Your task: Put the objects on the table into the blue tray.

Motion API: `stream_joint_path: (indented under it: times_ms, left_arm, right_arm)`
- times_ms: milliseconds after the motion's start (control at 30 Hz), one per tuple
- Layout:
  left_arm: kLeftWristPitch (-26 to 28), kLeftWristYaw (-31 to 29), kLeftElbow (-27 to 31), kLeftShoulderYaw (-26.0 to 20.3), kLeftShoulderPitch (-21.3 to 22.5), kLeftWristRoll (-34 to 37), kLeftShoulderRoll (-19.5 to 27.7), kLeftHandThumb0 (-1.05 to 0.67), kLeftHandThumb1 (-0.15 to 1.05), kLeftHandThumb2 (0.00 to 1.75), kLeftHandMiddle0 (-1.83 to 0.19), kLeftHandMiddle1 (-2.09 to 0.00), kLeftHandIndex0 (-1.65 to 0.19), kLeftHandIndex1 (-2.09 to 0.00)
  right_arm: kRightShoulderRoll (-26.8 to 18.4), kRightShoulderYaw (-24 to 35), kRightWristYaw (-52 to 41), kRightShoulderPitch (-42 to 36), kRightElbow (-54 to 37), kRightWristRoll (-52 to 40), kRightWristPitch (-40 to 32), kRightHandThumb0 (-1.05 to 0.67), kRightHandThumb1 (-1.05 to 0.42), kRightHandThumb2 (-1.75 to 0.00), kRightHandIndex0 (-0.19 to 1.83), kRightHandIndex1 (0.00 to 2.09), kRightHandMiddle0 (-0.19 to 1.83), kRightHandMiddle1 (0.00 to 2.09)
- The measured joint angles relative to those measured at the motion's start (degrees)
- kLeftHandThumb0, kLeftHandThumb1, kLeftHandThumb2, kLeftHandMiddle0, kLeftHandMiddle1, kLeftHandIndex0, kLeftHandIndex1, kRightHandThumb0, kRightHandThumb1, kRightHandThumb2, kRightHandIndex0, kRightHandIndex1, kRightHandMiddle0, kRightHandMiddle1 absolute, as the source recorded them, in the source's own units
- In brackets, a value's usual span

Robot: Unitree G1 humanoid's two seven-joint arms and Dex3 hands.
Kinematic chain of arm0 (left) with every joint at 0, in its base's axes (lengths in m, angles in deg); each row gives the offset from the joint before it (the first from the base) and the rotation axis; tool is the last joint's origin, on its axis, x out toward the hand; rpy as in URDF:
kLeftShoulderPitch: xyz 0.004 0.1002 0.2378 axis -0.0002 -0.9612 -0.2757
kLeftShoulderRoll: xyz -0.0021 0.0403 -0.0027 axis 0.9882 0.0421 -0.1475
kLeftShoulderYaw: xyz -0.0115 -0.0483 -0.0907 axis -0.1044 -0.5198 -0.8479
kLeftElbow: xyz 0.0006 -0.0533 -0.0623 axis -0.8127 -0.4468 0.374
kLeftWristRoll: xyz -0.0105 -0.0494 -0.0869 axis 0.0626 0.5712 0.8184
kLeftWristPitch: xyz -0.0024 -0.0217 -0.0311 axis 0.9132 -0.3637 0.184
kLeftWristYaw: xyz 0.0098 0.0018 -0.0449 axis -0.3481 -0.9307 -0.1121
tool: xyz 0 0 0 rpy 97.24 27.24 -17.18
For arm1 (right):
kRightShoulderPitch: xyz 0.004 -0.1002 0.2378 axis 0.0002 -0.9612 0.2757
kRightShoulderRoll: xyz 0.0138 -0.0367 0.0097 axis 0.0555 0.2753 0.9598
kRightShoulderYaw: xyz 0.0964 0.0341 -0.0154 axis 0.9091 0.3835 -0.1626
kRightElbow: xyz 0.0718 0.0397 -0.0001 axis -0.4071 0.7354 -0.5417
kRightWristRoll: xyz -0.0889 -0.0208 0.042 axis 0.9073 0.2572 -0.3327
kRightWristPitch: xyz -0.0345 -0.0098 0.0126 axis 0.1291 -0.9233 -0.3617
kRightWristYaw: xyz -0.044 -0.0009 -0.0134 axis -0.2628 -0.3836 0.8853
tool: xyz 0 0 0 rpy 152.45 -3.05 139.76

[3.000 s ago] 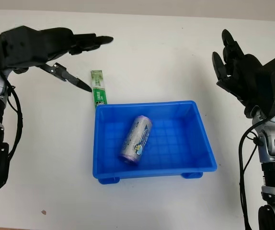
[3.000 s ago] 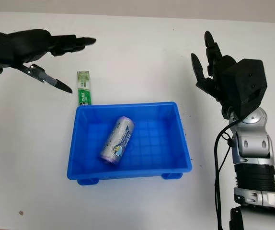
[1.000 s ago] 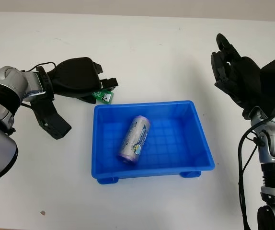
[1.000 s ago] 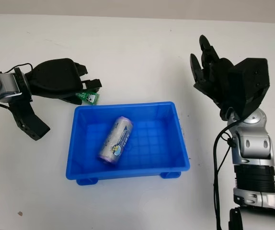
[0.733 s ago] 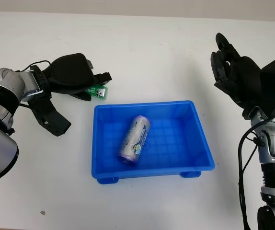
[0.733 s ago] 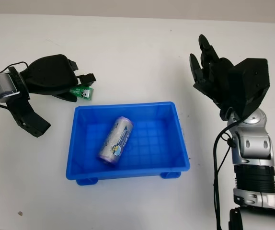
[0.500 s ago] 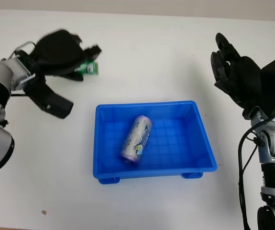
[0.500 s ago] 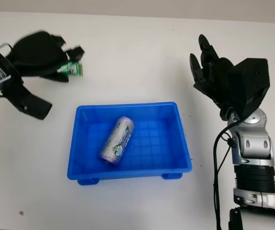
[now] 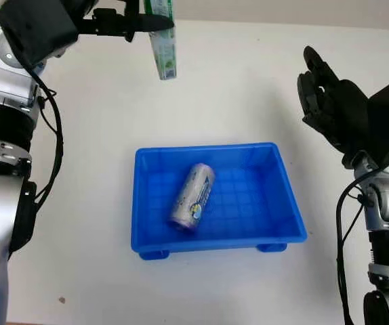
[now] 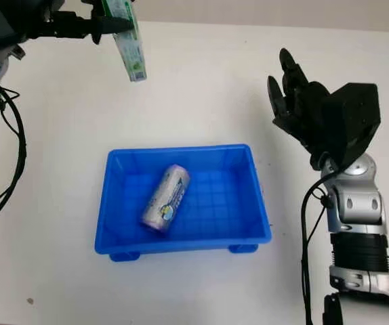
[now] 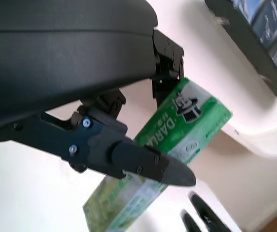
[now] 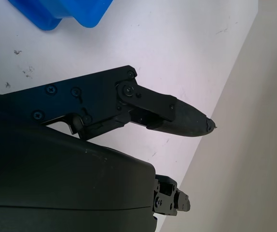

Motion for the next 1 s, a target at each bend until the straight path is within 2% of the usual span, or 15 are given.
stream_joint_path:
  times_ms: [133,267,367,400,467,500,533,600,667,733,900,1000]
  left_arm:
    - [17.09,-5.52,16.51,-0.11,-6.44,3.41,0.64,-0.43,1.05,0.24,-0.76,-1.82,-0.57,-1.88]
    - [34.8,-9.36,30.74,-0.36,-10.2,6.66,2.55,-0.41,1.05,0.23,-0.85,-1.8,-0.59,-1.9]
    - [46.47,-11.71,36.79,-0.36,-11.07,9.1,3.06,-0.41,1.05,0.26,-0.84,-1.82,-0.57,-1.89]
    - [48.55,-13.0,37.98,-0.13,-11.47,9.52,3.37,-0.41,1.05,0.3,-0.73,-1.76,-0.46,-1.82]
    - [50.85,-15.2,39.79,0.48,-12.57,9.81,3.85,-0.41,1.05,0.32,-0.56,-1.62,-0.28,-1.69]
    - [53.3,-16.37,40.55,0.87,-12.85,10.48,4.0,-0.42,1.05,0.3,-0.42,-1.07,-0.08,-1.24]
    - [56.23,-17.56,41.25,1.49,-12.95,11.17,4.32,-0.43,1.05,0.3,-0.43,-0.78,-0.04,-1.02]
    - [59.37,-20.18,42.31,3.05,-13.15,11.93,5.09,-0.52,1.05,0.25,-0.18,-0.22,0.08,-0.39]
    - [60.87,-22.69,43.01,4.73,-13.39,12.34,5.15,-0.59,1.05,0.2,0.0,-0.06,0.14,-0.17]
    - [62.4,-23.89,43.53,6.01,-13.59,12.73,5.08,-0.68,1.05,0.19,0.14,-0.02,0.18,-0.05]
    - [62.64,-24.86,43.46,6.47,-13.59,12.79,4.9,-0.83,1.05,0.22,0.19,0.0,0.19,0.0]
    - [60.86,-24.87,42.56,6.47,-13.59,12.45,4.71,-0.87,1.05,0.29,0.19,0.0,0.19,0.0]
  right_arm:
    - [0.07,-0.02,-0.05,0.01,0.21,0.01,0.08,-0.63,-1.05,-0.7,-0.19,0.03,-0.19,0.05]
    - [0.1,-0.03,0.09,0.02,0.23,0.07,0.08,-0.63,-1.05,-0.69,-0.19,0.03,-0.18,0.05]
    - [0.18,-0.07,0.44,0.03,0.18,0.24,0.06,-0.63,-1.05,-0.69,-0.19,0.03,-0.18,0.05]
    - [0.2,-0.08,0.47,0.02,0.17,0.26,0.06,-0.63,-1.05,-0.7,-0.19,0.03,-0.19,0.05]
    - [0.23,-0.09,0.49,0.02,0.17,0.33,0.06,-0.63,-1.05,-0.7,-0.19,0.03,-0.19,0.05]
    - [0.24,-0.09,0.48,0.03,0.18,0.34,0.07,-0.62,-1.05,-0.7,-0.19,0.03,-0.19,0.04]
    - [0.3,-0.09,0.44,0.03,0.18,0.32,0.08,-0.62,-1.05,-0.7,-0.19,0.02,-0.19,0.04]
    - [0.4,-0.09,0.42,0.03,0.19,0.26,0.11,-0.62,-1.05,-0.7,-0.19,0.01,-0.19,0.02]
    - [0.51,-0.09,0.41,0.03,0.2,0.19,0.14,-0.62,-1.05,-0.7,-0.19,0.01,-0.19,0.01]
    - [0.7,-0.09,0.49,0.03,0.2,0.17,0.14,-0.62,-1.05,-0.7,-0.19,0.01,-0.18,0.02]
    - [0.79,-0.09,1.93,-0.01,-0.02,0.86,-0.42,-0.61,-1.05,-0.7,-0.17,0.03,-0.16,0.04]
    - [0.8,-0.09,1.89,-0.09,-0.14,0.82,-0.41,-0.61,-1.05,-0.7,-0.18,0.03,-0.16,0.04]
